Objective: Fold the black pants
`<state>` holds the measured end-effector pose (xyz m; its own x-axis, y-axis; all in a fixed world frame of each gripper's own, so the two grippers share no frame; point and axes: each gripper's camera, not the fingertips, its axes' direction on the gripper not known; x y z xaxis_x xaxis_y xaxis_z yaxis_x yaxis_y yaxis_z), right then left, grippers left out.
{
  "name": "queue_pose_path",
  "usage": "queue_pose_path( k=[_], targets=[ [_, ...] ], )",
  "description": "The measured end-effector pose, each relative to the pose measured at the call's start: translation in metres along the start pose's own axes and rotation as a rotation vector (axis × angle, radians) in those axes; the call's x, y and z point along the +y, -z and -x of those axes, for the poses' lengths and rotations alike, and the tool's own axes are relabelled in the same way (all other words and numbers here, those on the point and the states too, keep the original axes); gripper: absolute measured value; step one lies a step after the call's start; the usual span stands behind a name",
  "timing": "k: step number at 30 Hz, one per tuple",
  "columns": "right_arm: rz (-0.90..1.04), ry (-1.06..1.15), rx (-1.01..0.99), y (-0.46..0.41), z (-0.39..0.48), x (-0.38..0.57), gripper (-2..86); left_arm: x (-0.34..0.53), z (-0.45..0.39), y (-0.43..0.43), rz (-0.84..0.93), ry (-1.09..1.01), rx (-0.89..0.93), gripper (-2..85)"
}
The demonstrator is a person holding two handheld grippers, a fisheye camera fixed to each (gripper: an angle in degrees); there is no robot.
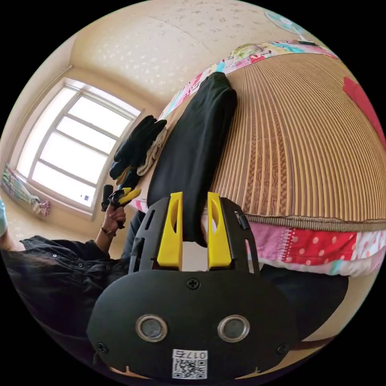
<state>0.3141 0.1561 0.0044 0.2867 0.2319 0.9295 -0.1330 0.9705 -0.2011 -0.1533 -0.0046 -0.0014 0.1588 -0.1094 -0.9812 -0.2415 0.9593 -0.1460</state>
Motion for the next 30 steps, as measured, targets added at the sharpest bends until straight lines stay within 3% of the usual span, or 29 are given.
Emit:
queue_pose_path(
  k=[5, 13, 17, 24, 30],
  targets=[
    [0.022, -0.106, -0.205, -0.003, -0.029, -0.025, 12.8, -0.02, 0.007, -0.018, 0.022, 0.022, -0.067, 13.3],
    [0.184, -0.09, -0.229, -0.029, -0.007, -0.058, 11.5, -0.025, -0.007, -0.04, 0.144, 0.056, -0.037, 12.2],
    [0.142, -0.129, -0.21, -0.019, -0.003, -0.047, 9.2, -0.012, -0.012, -0.045, 0.153, 0.05, -0.114, 5.2],
    [-0.003, -0.124, -0.129, 0.037, 0.001, -0.029, 12.6, -0.008, -0.013, -0.042, 0.186, 0.039, -0.017, 9.8],
    [-0.081, -0.107, -0.124, 0.018, 0.011, -0.073, 14.1, -0.034, -0.016, -0.055, 0.14, 0.024, -0.059, 10.2]
  ],
)
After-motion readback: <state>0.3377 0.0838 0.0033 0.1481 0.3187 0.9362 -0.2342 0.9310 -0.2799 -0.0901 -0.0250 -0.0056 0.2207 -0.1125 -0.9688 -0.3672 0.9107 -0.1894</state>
